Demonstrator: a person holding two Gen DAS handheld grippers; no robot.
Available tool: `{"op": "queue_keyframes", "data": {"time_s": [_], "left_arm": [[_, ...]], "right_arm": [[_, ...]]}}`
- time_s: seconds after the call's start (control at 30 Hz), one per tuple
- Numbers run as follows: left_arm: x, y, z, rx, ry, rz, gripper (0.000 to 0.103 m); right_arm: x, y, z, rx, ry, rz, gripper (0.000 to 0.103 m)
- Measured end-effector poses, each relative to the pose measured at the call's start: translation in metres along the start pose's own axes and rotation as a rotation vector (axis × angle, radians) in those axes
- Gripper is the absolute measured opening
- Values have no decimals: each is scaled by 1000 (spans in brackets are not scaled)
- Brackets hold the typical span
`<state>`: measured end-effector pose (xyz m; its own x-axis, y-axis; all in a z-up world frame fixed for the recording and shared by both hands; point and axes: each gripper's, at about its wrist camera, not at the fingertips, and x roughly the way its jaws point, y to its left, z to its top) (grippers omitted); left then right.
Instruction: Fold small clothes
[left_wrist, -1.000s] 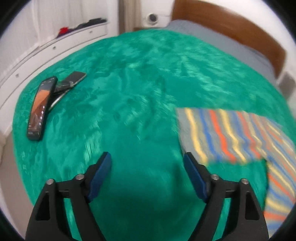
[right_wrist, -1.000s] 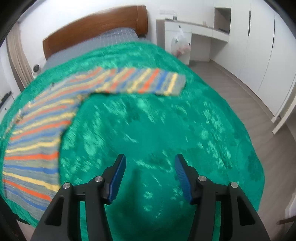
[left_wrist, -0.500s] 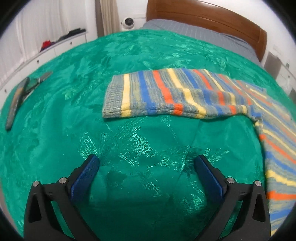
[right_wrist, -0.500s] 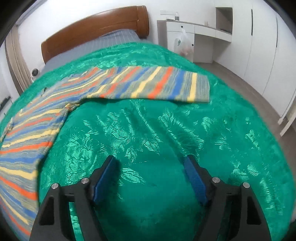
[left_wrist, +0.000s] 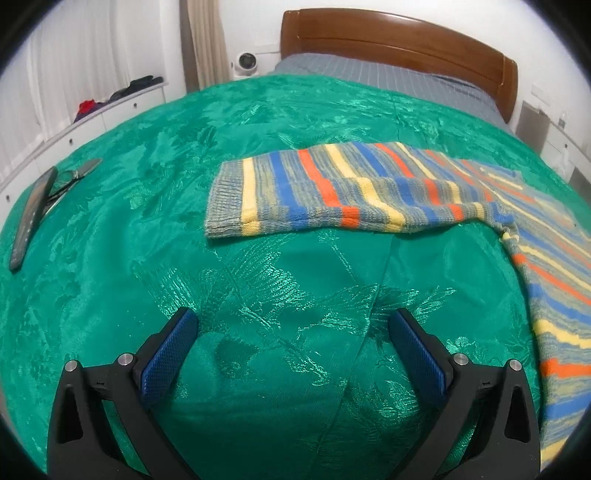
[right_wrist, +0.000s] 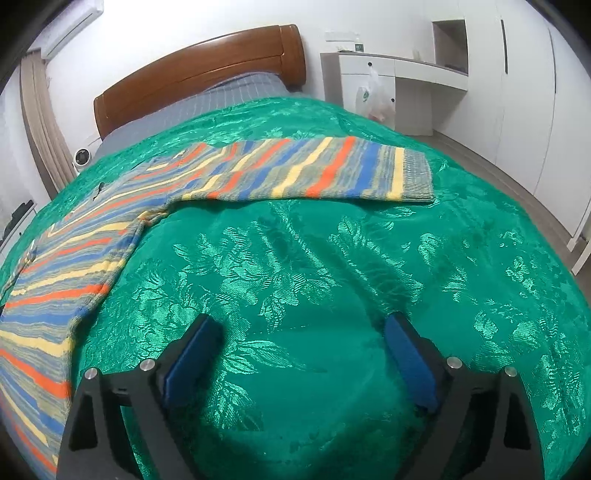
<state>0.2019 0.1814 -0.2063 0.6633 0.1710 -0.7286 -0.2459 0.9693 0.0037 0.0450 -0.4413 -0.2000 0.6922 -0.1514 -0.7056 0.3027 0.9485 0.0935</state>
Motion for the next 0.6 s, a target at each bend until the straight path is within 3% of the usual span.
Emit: {"op": "queue_keyframes", "data": {"time_s": [0.6], "left_arm": [[0,-1,0,0,0,2,103]], "right_arm": [[1,3,-2,-7,-8,-7,93]]}}
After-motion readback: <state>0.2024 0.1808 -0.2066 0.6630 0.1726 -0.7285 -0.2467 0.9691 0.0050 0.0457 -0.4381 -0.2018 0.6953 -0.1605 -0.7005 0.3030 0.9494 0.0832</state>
